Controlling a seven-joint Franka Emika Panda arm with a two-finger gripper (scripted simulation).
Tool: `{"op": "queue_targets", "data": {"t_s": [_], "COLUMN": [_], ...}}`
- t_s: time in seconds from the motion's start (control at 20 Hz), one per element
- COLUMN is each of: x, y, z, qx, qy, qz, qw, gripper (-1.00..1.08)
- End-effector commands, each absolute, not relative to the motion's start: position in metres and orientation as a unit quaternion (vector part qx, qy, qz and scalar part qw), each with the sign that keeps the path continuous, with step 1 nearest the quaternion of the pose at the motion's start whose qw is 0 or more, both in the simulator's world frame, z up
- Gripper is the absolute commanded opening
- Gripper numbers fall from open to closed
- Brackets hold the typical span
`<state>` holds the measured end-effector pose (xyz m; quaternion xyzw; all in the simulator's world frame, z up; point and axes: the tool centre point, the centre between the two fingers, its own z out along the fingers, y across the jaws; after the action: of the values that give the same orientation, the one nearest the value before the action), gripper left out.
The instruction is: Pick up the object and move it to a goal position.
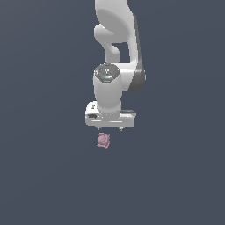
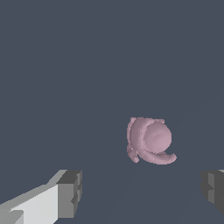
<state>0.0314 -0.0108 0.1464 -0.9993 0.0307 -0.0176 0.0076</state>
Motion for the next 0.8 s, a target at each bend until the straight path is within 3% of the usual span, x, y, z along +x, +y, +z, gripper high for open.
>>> {"op": "queue_targets", "data": {"t_s": [0.0,0.75], "x": [0.034,0.038], "y": [-0.022,-0.047], "z": [0.129,0.089], "qx": [-0.999,-0.998], "qy": [0.043,0.069], "qz": [-0.012,0.0], "qw": [0.005,0.0], "gripper": [1.0,1.0]}}
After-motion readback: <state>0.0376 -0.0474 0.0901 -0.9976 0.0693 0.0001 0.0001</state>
